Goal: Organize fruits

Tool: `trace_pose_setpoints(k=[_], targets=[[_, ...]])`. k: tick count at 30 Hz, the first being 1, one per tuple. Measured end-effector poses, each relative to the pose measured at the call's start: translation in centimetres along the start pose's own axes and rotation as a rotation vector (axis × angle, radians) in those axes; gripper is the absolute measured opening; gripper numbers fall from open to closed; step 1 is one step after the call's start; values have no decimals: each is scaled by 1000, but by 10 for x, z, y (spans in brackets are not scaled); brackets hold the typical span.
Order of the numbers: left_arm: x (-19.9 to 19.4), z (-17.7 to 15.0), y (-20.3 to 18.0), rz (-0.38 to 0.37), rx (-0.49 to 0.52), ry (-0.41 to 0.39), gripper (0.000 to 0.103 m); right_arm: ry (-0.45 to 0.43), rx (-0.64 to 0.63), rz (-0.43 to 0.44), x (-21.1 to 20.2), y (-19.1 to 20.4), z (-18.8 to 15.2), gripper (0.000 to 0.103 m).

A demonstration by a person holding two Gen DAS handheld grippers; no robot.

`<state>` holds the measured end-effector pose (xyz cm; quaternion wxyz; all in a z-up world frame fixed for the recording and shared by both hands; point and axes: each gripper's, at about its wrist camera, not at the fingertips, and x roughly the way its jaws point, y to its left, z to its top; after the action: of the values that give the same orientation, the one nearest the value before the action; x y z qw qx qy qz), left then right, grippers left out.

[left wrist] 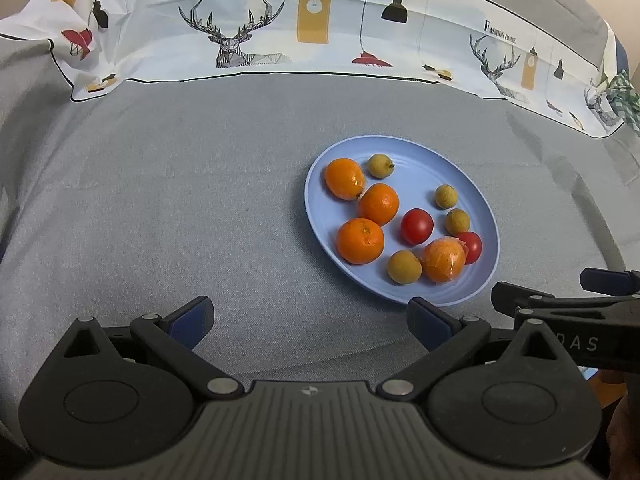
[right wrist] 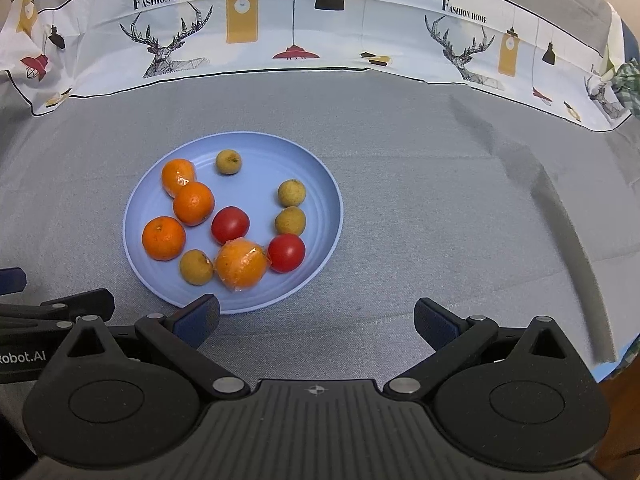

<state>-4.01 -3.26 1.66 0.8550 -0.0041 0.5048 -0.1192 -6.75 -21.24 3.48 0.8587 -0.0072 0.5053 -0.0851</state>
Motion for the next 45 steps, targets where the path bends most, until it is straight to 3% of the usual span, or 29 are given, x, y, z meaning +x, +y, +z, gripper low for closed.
trace_pose_setpoints(k=[40,45], targets=[[3,12,-5,-27,16,-37,102,10,55,22,7,-18,9,102],[-1,15,-5,-40,19,-63,103,-52,74,31,6,-31,21,102]])
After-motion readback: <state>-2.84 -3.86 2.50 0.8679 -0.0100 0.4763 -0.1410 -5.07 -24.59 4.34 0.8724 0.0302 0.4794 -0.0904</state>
